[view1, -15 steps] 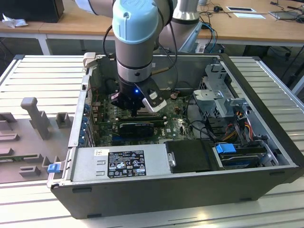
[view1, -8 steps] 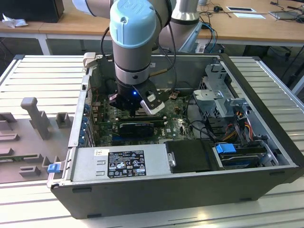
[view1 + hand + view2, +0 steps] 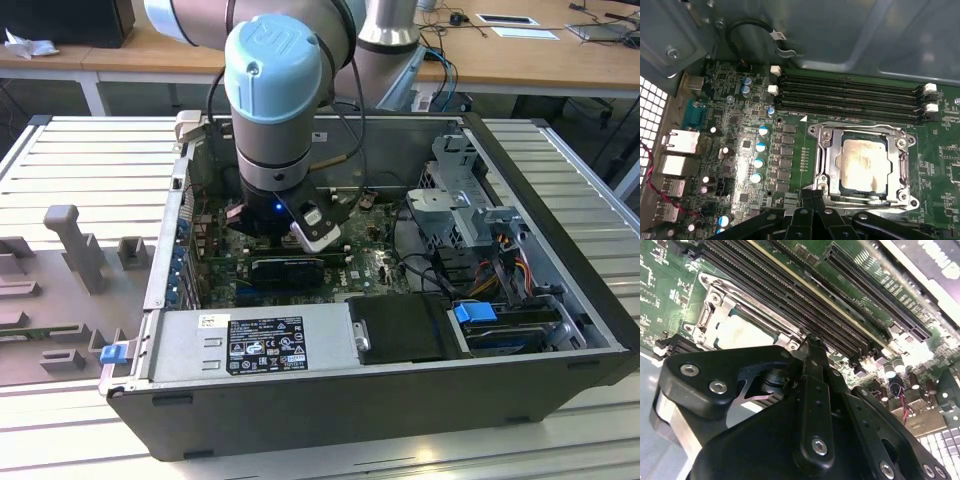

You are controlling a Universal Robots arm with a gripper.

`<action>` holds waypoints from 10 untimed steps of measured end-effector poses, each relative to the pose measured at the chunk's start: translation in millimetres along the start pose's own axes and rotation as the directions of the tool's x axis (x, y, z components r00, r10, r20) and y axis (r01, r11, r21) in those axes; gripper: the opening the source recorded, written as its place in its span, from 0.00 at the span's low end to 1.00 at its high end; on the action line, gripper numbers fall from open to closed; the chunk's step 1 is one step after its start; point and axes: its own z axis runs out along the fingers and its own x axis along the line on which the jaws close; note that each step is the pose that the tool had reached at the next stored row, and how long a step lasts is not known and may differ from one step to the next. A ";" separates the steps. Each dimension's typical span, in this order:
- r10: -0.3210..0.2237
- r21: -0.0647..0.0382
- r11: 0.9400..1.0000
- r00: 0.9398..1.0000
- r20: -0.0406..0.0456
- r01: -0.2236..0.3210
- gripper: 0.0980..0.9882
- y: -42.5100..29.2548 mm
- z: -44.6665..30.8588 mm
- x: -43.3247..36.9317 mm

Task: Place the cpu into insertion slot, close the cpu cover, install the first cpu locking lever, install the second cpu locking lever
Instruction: 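Install the second cpu locking lever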

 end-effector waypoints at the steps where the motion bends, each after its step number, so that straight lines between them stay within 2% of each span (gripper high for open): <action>1: 0.000 -0.002 1.000 1.000 0.000 0.000 0.01 -0.3 1.0 0.0; 4: 0.000 -0.009 1.000 1.000 0.001 0.000 0.01 -1.1 3.8 0.1; 7: 0.000 -0.021 1.000 1.000 0.003 0.000 0.01 -1.8 6.2 0.5; 10: 0.000 -0.022 1.000 1.000 0.003 0.000 0.01 -1.6 5.6 0.5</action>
